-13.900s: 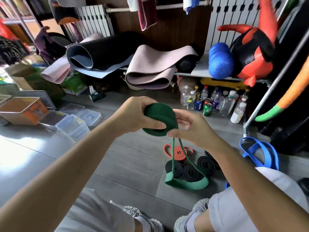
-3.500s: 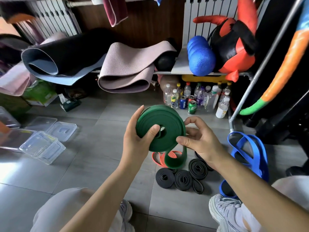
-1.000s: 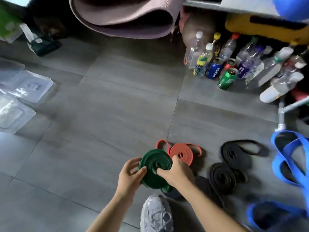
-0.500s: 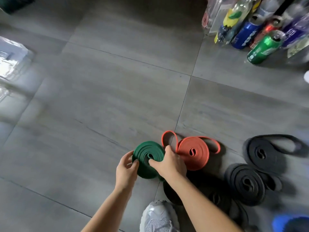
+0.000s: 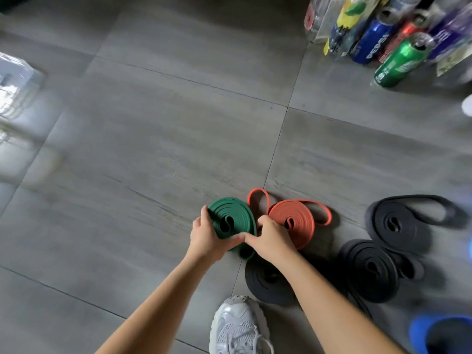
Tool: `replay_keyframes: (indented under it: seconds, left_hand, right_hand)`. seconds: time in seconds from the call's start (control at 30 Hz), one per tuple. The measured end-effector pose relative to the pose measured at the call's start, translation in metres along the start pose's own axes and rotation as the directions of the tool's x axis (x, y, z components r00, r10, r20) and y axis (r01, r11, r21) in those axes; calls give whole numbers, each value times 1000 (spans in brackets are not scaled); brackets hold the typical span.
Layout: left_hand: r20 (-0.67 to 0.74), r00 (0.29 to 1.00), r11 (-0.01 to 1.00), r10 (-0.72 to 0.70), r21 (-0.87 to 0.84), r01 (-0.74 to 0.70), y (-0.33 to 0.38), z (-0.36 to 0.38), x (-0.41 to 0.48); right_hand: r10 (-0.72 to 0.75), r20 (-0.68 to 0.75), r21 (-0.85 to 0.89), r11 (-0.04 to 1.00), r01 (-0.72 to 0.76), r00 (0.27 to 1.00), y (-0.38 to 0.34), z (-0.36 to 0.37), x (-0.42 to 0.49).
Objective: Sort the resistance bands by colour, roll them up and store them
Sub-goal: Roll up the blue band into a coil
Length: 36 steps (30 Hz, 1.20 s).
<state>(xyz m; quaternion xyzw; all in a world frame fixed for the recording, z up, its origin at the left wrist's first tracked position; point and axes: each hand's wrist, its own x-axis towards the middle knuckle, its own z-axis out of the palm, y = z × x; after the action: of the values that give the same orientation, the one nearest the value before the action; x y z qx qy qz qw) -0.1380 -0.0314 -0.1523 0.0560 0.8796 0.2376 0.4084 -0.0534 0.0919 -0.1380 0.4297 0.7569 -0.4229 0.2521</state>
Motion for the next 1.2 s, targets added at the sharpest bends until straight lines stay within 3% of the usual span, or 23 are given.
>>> replay_keyframes:
  seconds: [0.1,0.17,0.23,0.33,0.43,0.67,0.9,1.03,1.2]
  left_hand:
    - [-82,996,970,30,242,-9,9,3,-11]
    - [-170,967,918,189,379,-113,16,8,-19]
    - [-170,915,854,367,451,-258,28,22,-31]
    - [-79,886,823,456,416,-387,57,60,-55]
    - [47,884,815,465,367,-448,86,101,-82]
    - [282,783,728,555,290,-621,118,162,-121]
    - [365,775,666,516,397,-631,125,169,-135]
    - [438,753,621,491,430,-655,149,159,-168]
    - [484,668,531,565,406,-743,196,125,-237]
  right_hand:
    - [-38,58,33,999,36,998,27,-31,-19]
    - [-56,60,-37,998,59,997,52,-57,-38]
    - [-60,90,-152,986,73,994,85,-84,-62]
    - [-21,118,-291,955,54,993,139,-120,-102]
    - [40,78,-304,952,-15,996,192,-134,-130]
    - [249,-281,-234,919,-318,927,292,-116,-141]
    - [207,-198,-447,851,-276,958,328,-68,-151]
    - [144,-244,-254,945,-207,959,324,-99,-175]
    - [85,-293,-70,991,-110,952,293,-148,-247]
